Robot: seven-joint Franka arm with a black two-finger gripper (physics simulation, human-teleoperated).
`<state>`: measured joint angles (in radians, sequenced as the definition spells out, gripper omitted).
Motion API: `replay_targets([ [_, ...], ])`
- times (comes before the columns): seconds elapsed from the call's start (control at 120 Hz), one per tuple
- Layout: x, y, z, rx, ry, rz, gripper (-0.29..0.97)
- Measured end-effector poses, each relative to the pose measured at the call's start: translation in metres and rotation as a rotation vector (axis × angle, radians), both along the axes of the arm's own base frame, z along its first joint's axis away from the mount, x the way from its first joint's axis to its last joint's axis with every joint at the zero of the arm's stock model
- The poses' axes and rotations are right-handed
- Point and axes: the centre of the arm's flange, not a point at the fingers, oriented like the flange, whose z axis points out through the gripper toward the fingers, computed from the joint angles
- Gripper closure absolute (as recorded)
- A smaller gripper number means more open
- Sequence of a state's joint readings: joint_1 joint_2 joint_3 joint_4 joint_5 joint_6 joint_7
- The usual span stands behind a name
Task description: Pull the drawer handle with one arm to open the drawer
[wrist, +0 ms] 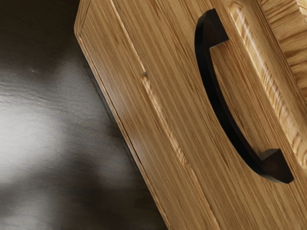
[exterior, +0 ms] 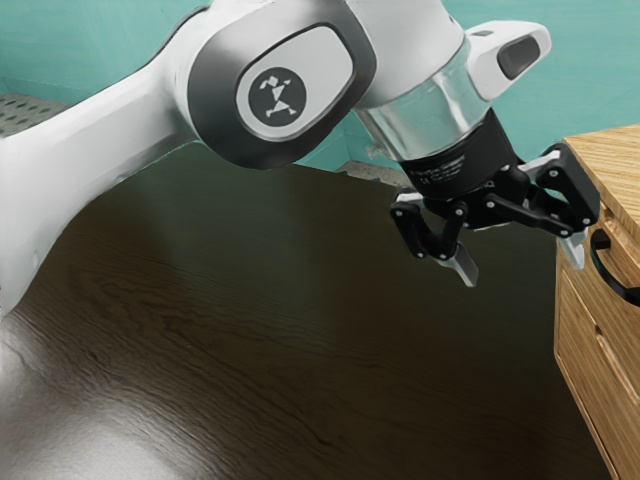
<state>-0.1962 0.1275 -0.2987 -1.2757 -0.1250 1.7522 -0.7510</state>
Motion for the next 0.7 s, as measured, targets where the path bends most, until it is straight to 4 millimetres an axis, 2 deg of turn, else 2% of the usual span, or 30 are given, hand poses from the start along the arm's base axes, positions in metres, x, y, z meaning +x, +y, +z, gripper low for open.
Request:
replay_targets([
  [0.1, 0.001, -0.008, -0.007, -0.016, -0.005, 0.022, 0.00],
  [0.3, 0.017, -0.007, -0.024, -0.038, -0.001, 0.082, 0.00],
  [0.467, 0.020, -0.011, -0.023, -0.070, -0.027, 0.110, 0.00],
  [0.7, 0.027, -0.015, -0.039, -0.068, -0.020, 0.139, 0.00],
])
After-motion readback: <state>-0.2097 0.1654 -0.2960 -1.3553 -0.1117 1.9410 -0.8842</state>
